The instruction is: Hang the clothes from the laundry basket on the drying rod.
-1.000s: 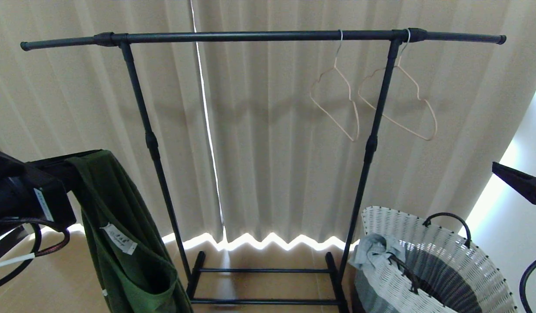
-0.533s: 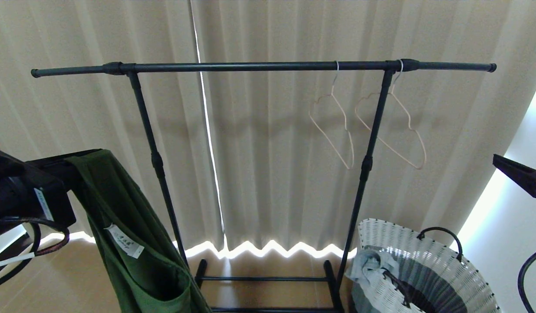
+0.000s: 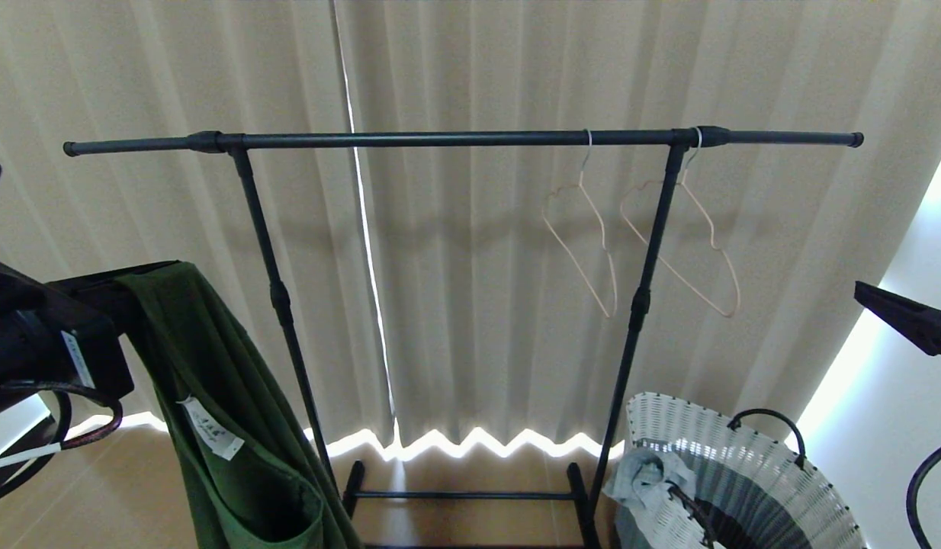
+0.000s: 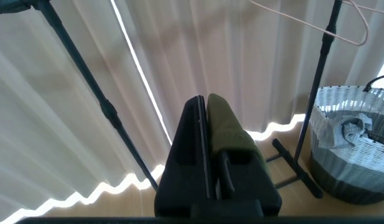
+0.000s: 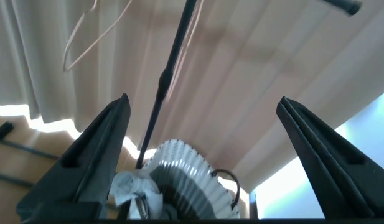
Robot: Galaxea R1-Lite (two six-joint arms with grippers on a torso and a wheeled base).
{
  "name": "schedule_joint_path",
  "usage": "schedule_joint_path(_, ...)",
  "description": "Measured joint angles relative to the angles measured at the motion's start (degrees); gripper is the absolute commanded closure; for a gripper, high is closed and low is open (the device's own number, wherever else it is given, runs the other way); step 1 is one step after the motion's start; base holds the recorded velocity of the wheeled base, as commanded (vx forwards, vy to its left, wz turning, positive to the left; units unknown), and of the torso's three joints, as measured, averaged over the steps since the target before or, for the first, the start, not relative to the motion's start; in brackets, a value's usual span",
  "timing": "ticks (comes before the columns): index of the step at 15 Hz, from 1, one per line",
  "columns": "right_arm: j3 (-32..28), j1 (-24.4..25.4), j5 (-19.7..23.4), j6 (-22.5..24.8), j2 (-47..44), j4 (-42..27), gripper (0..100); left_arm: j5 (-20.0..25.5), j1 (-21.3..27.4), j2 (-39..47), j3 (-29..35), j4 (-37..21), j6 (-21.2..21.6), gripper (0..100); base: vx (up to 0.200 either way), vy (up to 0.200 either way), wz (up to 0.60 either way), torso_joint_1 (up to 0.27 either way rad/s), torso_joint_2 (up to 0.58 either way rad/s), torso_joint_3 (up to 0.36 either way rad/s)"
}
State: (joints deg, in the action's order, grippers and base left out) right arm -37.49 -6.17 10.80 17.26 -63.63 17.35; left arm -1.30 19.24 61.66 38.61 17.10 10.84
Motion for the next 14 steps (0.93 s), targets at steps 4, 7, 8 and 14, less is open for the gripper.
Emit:
schedule_joint_path(4,-3.4,0.0,0.1,-1.7,-0.2,-5.9,0,0.0,0.0,0.3,0.3,0.0,0.1,100,0.200,0.000,0.00,0.000,0.00,0.002)
schedule_joint_path(7,-5.0,0.1,0.1,-3.6,-0.2,-8.8,0,0.0,0.0,0.5,0.3,-0.1,0.2,100,0.200,0.000,0.00,0.007,0.00,0.004)
schedule_joint_path(8,-5.5,0.2,0.1,-3.9,-0.4,-9.0,0,0.0,0.0,0.6,0.3,0.0,0.4,100,0.200,0.000,0.00,0.017,0.01,-0.002)
schedule_joint_path(14,-9.4,5.2,-0.3,-7.5,-3.5,-14.6,0,0.0,-0.1,1.0,-0.1,0.1,0.6,100,0.200,0.000,0.00,0.004,0.00,0.002)
